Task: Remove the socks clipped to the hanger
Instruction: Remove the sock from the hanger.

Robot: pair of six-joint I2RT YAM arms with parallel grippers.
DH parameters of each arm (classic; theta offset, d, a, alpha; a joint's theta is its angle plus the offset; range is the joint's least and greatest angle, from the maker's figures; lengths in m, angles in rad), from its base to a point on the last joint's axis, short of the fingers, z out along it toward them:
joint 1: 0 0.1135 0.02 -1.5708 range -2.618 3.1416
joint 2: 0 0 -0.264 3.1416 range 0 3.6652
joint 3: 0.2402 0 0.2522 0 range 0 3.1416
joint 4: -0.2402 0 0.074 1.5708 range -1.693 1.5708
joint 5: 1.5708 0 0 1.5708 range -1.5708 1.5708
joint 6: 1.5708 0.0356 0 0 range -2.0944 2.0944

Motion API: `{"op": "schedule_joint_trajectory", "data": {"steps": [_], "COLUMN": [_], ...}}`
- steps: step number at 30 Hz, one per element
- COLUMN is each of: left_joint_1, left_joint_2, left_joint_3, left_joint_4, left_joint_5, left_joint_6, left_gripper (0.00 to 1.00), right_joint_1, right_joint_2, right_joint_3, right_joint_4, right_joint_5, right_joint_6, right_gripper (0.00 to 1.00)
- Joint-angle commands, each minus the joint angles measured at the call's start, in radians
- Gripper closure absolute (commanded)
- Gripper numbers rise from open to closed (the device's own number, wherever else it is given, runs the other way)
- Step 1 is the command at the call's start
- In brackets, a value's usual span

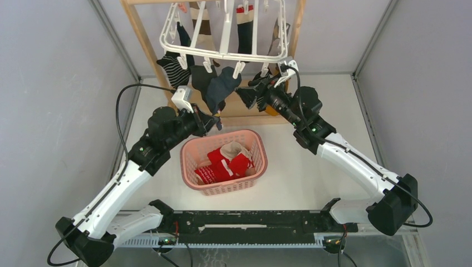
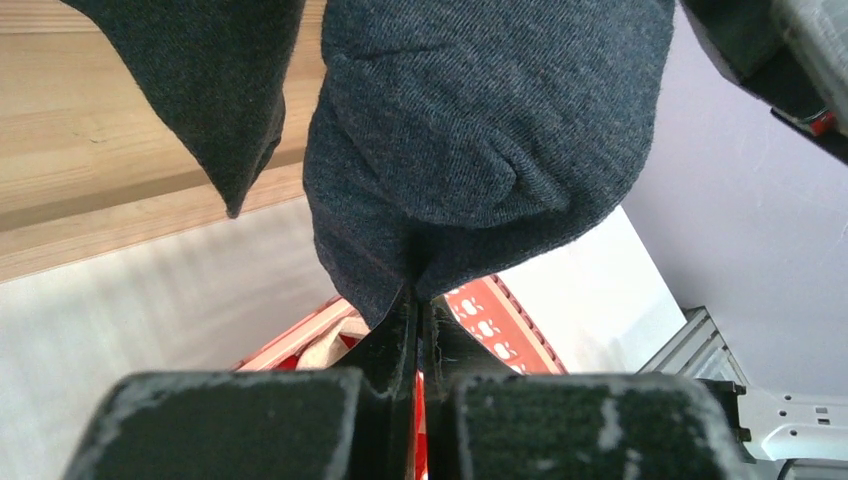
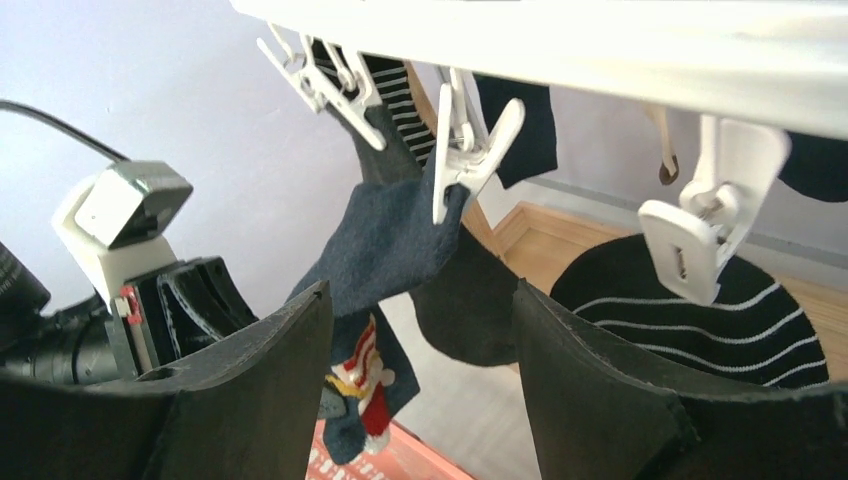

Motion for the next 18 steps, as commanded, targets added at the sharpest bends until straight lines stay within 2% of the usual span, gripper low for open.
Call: {"op": "schedule_joint_trajectory", "data": {"steps": [1, 6, 10, 18], "left_joint_1": [0.017, 0.022, 0.026, 0.028], "left_joint_2": [-0.019, -0.018, -0.021, -0.018], "left_joint_3": [0.076, 0.077, 0.078, 0.079], "left_joint_4": [0.013, 0.012, 0.012, 0.012], "left_joint_5": [0.047, 0.063, 0.072, 0.09], "left_joint_6": [-0.007, -0.007, -0.008, -0.012], "left_gripper": [1.0, 1.0, 1.0, 1.0], "right_joint_1": [-0.01, -0.021, -0.023, -0.036], "right_joint_2": [-0.019, -0.013, -0.015, 0.009], "right_joint_3": [0.035, 0.036, 0.036, 0.052], "right_joint_4": [0.104, 0.16, 0.169, 0.192], "right_joint_5": [0.068, 0.107, 0.176, 0.168], "right_joint_6": [0.09, 0.172, 0.221, 0.299], "right_gripper": [0.28, 0.28, 0.33, 0.43]}}
